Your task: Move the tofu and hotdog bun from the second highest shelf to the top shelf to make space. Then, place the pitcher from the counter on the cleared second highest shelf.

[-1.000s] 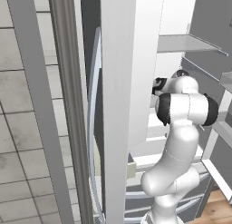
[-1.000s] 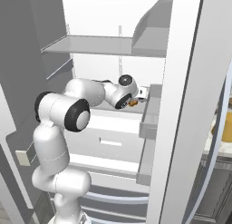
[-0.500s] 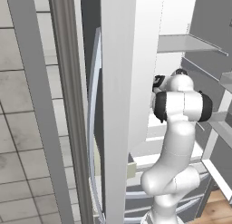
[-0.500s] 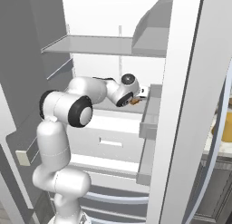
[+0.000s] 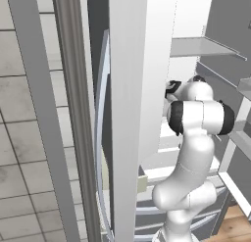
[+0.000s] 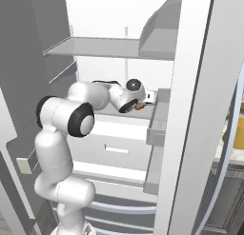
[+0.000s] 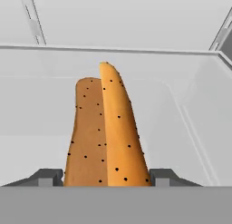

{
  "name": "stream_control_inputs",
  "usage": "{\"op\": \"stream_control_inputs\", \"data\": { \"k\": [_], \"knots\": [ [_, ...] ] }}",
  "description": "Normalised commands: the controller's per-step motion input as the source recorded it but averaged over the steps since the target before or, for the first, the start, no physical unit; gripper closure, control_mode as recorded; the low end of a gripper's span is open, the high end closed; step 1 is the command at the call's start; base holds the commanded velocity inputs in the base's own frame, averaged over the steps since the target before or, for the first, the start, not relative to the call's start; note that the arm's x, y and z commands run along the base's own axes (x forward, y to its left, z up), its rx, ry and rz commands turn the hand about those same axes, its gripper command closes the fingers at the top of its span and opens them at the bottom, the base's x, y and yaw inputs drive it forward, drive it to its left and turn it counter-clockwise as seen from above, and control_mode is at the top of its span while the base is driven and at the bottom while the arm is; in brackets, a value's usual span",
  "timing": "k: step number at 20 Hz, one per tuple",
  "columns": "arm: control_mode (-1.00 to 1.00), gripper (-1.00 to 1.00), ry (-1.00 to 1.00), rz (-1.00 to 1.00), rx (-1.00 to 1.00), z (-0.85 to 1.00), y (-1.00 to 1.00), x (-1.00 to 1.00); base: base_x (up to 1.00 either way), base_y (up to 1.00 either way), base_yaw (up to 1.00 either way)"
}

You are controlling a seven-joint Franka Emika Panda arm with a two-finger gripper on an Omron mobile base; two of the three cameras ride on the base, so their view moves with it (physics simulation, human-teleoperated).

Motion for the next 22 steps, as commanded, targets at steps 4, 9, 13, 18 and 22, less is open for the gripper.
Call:
{"op": "stream_control_inputs", "data": {
  "k": [4,9,13,18,22],
  "knots": [
    [-1.00,1.00,-0.08,0.07,0.00,0.23,0.37,-0.74,0.00,0.00,0.00],
    [-1.00,1.00,-0.09,0.13,-0.04,0.62,0.37,-0.79,0.00,0.00,0.00],
    [-1.00,1.00,-0.01,0.21,-0.12,0.96,0.39,-0.74,0.00,0.00,0.00],
    [-1.00,1.00,0.05,0.15,-0.10,0.94,0.25,-0.64,0.00,0.00,0.00],
    [-1.00,1.00,0.00,0.12,-0.03,0.99,0.04,-0.77,0.00,0.00,0.00]
  ]
}}
